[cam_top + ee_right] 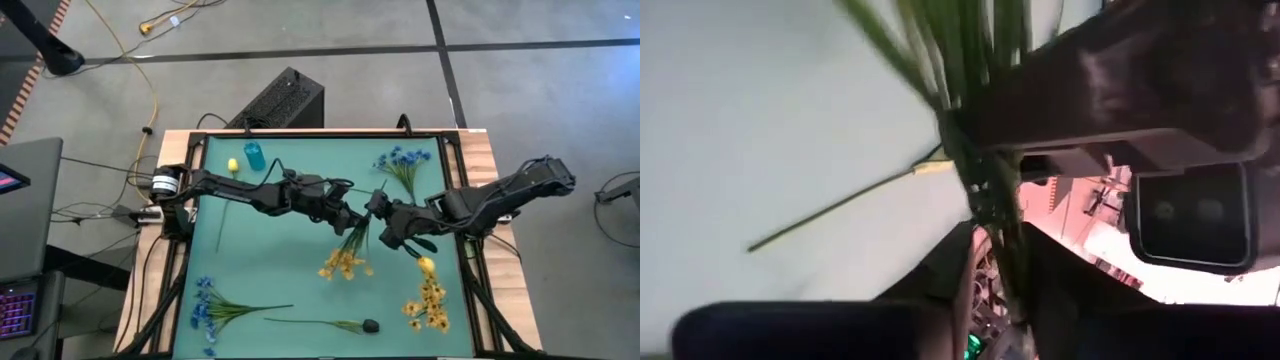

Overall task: Sort flowers into vase by color
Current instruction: Put the yellow flower into the transparent vase

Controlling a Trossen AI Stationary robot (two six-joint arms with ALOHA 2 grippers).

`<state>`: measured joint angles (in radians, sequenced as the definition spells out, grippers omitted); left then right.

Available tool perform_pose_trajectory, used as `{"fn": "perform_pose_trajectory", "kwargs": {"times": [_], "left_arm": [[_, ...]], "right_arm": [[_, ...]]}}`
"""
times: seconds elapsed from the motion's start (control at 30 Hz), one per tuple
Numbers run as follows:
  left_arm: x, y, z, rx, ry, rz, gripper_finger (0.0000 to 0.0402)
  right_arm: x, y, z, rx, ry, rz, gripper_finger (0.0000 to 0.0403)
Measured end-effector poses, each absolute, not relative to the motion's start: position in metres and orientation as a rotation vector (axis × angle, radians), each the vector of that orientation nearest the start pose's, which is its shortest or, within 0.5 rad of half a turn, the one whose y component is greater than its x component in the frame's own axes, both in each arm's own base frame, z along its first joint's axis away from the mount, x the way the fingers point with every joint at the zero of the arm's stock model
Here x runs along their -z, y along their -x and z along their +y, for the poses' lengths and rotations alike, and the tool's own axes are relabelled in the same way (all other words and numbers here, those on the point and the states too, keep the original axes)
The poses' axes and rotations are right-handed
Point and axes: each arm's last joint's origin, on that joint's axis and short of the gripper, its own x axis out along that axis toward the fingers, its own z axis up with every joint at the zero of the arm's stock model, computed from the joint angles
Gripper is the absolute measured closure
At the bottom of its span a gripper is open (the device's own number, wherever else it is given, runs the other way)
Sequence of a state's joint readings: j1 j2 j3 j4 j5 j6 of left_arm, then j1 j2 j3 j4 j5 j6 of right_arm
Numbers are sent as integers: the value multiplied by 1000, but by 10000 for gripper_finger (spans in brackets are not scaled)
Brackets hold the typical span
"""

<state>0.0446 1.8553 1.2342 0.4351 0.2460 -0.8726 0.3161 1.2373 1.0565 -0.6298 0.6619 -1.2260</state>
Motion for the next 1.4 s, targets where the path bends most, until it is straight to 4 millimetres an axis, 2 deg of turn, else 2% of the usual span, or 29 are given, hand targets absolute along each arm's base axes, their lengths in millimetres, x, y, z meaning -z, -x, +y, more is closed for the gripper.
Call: {"fn": "perform_pose_trajectory", "kwargs": {"times": [0.2, 0.3, 0.47, 0.7, 0.83, 1.0, 1.23, 1.4], "left_arm": [[-245, -422, 13, 115, 861, 260, 377], [-245, -422, 13, 125, 828, 255, 367], [-248, -422, 15, 157, 779, 226, 320], [-261, -418, 36, 216, 737, 185, 242], [-258, -416, 48, 206, 717, 195, 215], [-256, -415, 59, 156, 677, 194, 208], [-255, -414, 63, 129, 651, 191, 207], [-255, -414, 63, 130, 633, 193, 207]], "right_arm": [[-302, -240, 60, -175, 1546, 863, 355], [-301, -239, 60, -186, 1547, 875, 361], [-301, -238, 60, -209, 1501, 865, 355], [-307, -225, 58, -253, 1384, 830, 358], [-317, -207, 52, -262, 1261, 805, 360], [-340, -178, 40, -178, 1072, 697, 360], [-373, -133, 24, -7, 830, 461, 360], [-386, -102, 17, 35, 599, 320, 360]]}}
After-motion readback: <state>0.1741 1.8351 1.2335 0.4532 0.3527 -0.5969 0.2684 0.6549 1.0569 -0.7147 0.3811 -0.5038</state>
